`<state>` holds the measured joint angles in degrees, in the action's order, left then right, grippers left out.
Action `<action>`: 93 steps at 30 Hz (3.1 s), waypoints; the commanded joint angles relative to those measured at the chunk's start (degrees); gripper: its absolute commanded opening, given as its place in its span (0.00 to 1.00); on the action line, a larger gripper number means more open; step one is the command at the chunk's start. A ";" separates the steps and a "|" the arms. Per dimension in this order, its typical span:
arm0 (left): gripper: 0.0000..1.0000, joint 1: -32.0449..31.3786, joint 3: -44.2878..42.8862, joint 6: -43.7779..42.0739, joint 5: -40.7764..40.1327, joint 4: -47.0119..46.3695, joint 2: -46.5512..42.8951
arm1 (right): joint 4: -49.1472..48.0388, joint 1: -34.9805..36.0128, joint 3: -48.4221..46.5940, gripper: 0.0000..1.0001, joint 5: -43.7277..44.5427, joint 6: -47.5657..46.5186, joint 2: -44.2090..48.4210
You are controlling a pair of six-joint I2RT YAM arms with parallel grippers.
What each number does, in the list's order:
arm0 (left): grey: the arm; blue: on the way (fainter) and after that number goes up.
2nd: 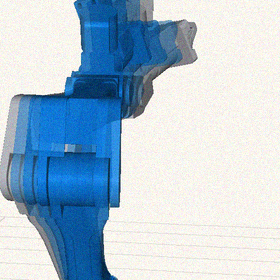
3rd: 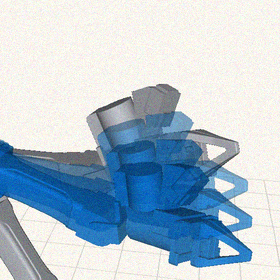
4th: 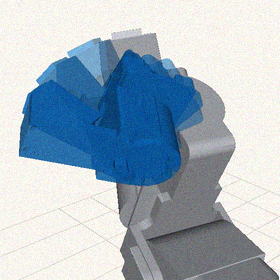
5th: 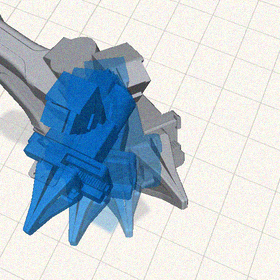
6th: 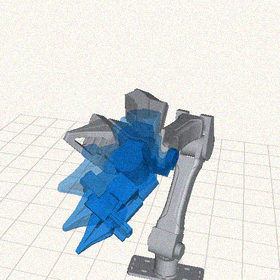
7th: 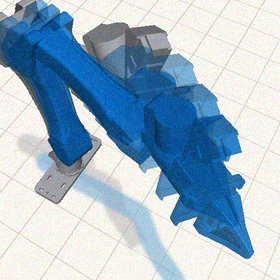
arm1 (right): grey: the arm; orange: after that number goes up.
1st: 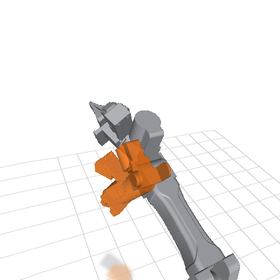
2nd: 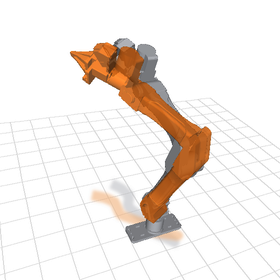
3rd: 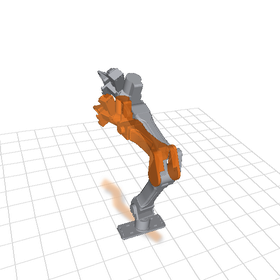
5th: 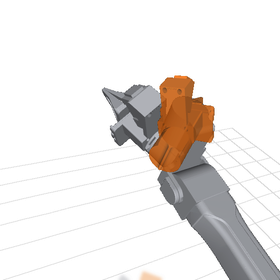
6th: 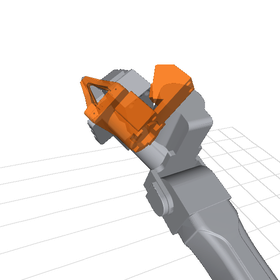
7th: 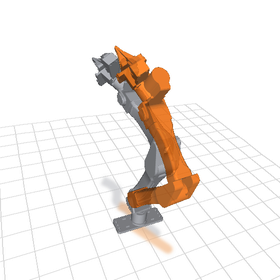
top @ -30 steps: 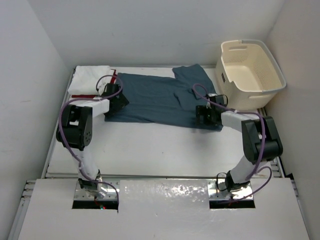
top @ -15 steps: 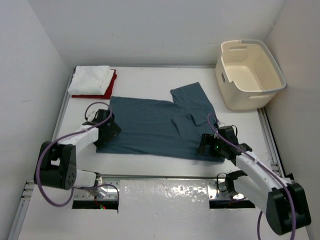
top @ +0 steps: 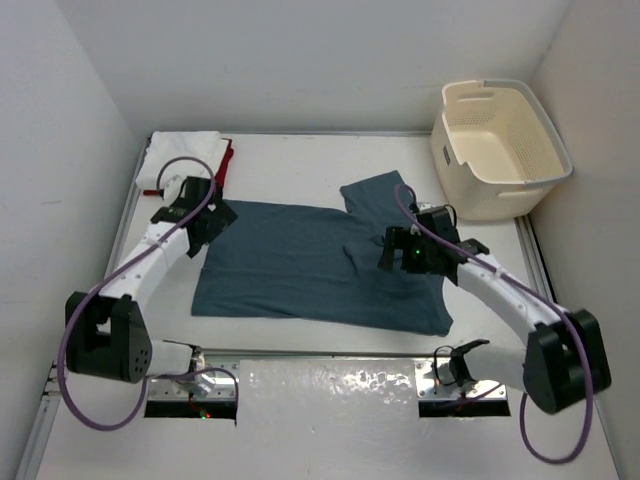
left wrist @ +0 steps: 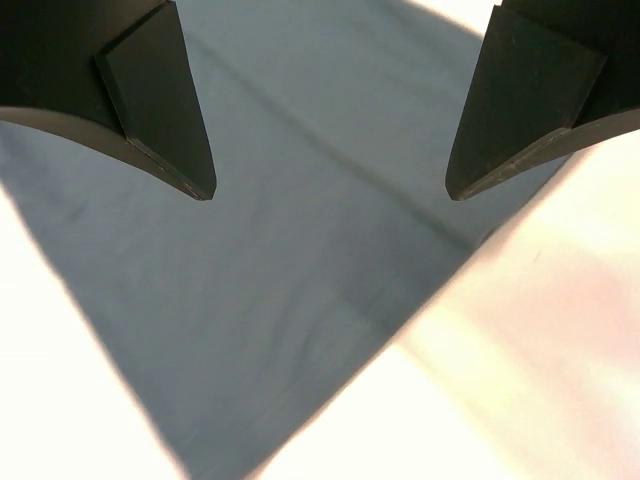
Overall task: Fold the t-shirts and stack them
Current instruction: Fold the flattened tshirt in 1/3 of the way, then grap the side of the flattened tshirt furthest away from the robot with both arms
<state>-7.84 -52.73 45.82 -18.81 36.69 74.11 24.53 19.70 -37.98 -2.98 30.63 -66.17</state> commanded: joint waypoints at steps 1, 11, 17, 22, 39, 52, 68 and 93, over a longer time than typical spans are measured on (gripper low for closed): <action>1.00 0.36 -5.86 -3.02 -2.99 -5.49 4.89 | -11.86 0.60 -1.49 0.99 -1.14 -0.05 -6.59; 1.00 1.77 -11.96 -3.90 -0.36 -8.91 15.53 | -20.84 1.48 -5.09 0.99 -0.63 1.01 -21.36; 1.00 2.30 -13.10 -3.90 0.09 -8.83 17.65 | -23.22 1.39 -7.11 0.99 -0.54 1.54 -26.55; 1.00 2.39 -12.66 -3.81 -0.18 -9.09 17.74 | -24.18 1.39 -8.86 0.99 2.89 -0.31 -27.87; 1.00 2.56 -20.65 -7.76 -1.06 -9.26 25.29 | -18.73 -4.32 -39.79 0.99 13.79 -14.19 -46.40; 0.89 2.65 -35.76 -12.33 -7.81 -13.04 42.86 | -11.62 -7.84 -67.75 0.99 13.97 -17.71 -66.45; 0.63 2.65 -38.76 -13.04 -9.75 -7.95 49.29 | -9.07 -9.33 -80.58 0.99 13.71 -17.27 -77.09; 0.00 2.39 -37.01 -13.04 -5.98 -8.38 46.92 | -8.71 -9.25 -66.36 0.64 15.65 -15.16 -70.68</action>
<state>-5.89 -90.87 32.80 -25.69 28.91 124.68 13.78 10.26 -106.65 11.07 16.05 -138.98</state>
